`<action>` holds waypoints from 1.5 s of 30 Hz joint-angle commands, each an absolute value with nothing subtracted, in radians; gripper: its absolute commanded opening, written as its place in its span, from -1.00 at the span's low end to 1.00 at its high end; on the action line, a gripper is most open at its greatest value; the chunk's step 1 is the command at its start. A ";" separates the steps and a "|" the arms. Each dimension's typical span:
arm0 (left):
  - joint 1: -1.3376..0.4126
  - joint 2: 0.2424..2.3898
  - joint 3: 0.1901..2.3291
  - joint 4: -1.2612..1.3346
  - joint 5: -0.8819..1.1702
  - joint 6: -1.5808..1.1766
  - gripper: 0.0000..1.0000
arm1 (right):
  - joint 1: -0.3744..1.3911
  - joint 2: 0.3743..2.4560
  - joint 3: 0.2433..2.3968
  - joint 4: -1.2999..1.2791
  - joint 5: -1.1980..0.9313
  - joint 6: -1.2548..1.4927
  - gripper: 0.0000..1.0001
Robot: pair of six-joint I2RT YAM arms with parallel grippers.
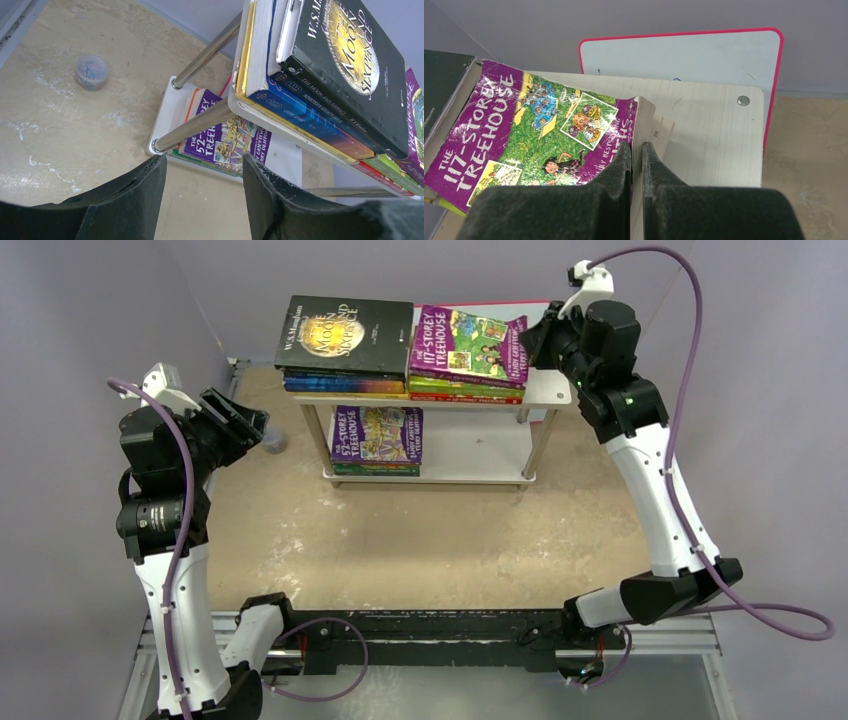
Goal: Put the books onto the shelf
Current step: Adjust the book on the shelf.
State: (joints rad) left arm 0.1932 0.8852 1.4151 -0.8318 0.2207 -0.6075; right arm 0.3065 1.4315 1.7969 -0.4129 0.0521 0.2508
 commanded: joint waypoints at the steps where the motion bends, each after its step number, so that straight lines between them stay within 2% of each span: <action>1: 0.189 0.883 1.424 -0.795 0.232 -0.588 0.13 | 0.289 1.380 1.779 -0.521 0.027 0.171 -1.00; 8: 0.189 0.888 1.425 -0.790 0.235 -0.591 0.13 | 0.283 1.335 1.771 -0.524 0.045 0.160 -1.00; 15: 0.189 0.887 1.427 -0.792 0.236 -0.592 0.13 | 0.282 1.385 1.797 -0.527 0.077 0.162 -0.99; 18: 0.189 0.888 1.426 -0.792 0.238 -0.592 0.13 | 0.281 1.414 1.809 -0.527 0.082 0.161 -0.55; 20: 0.189 0.887 1.424 -0.790 0.250 -0.592 0.13 | 0.282 1.432 1.817 -0.530 0.093 0.161 -0.39; 22: 0.189 0.884 1.423 -0.787 0.266 -0.590 0.13 | 0.281 1.448 1.820 -0.528 0.089 0.160 -0.33; 29: 0.188 0.856 1.413 -0.782 0.279 -0.583 0.13 | 0.279 1.488 1.835 -0.545 -0.034 0.177 -0.31; 38: 0.162 0.838 1.386 -0.773 0.299 -0.575 0.13 | 0.280 1.439 1.842 -0.558 -0.047 0.220 -0.30; 40: 0.148 0.819 1.365 -0.753 0.330 -0.562 0.13 | 0.280 1.419 1.839 -0.558 -0.012 0.235 -0.13; 45: 0.075 0.749 1.283 -0.685 0.408 -0.492 0.17 | 0.280 1.364 1.791 -0.541 0.064 0.297 0.53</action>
State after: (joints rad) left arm 0.1261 0.8017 1.3312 -0.7868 0.3225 -0.5732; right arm 0.2749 1.4231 1.8236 -0.5037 0.0166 0.2459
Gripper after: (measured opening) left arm 0.567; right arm 0.663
